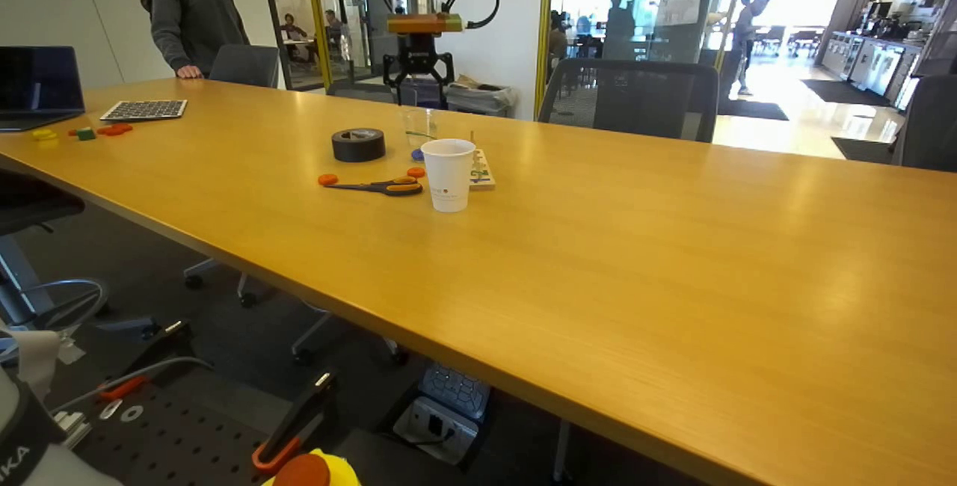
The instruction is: Put two round orange blocks in the white cup then put the round blue block in the clear cup, then put the remaining round orange blocks in the white cup
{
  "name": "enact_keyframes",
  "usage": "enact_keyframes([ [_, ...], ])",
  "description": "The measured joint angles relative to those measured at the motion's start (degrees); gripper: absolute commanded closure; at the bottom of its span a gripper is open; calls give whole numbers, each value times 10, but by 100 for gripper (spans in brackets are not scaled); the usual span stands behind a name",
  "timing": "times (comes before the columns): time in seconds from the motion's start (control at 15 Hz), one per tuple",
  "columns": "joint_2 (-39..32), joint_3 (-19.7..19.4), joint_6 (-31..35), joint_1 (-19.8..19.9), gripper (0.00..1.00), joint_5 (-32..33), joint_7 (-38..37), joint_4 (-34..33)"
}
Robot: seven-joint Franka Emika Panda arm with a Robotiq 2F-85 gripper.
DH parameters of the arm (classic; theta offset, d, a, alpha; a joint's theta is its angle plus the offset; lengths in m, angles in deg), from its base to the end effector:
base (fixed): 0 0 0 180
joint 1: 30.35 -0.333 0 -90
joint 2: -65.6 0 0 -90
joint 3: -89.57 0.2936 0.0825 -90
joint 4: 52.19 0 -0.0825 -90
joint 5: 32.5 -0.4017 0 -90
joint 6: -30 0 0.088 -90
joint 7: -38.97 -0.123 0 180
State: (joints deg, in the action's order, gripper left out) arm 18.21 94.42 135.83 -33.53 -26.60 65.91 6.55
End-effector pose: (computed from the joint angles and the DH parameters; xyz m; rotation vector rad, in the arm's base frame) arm 0.7644 0.0779 0.3165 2.9618 0.9348 -0.0141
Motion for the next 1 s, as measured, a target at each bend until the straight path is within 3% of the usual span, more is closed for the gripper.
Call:
enact_keyframes([
  [0.27,25,-3,1,0,0,0,-51,22],
  [0.53,80,-8,17,0,0,0,-112,108],
  [1.0,126,-14,150,6,0,0,-162,294],
])
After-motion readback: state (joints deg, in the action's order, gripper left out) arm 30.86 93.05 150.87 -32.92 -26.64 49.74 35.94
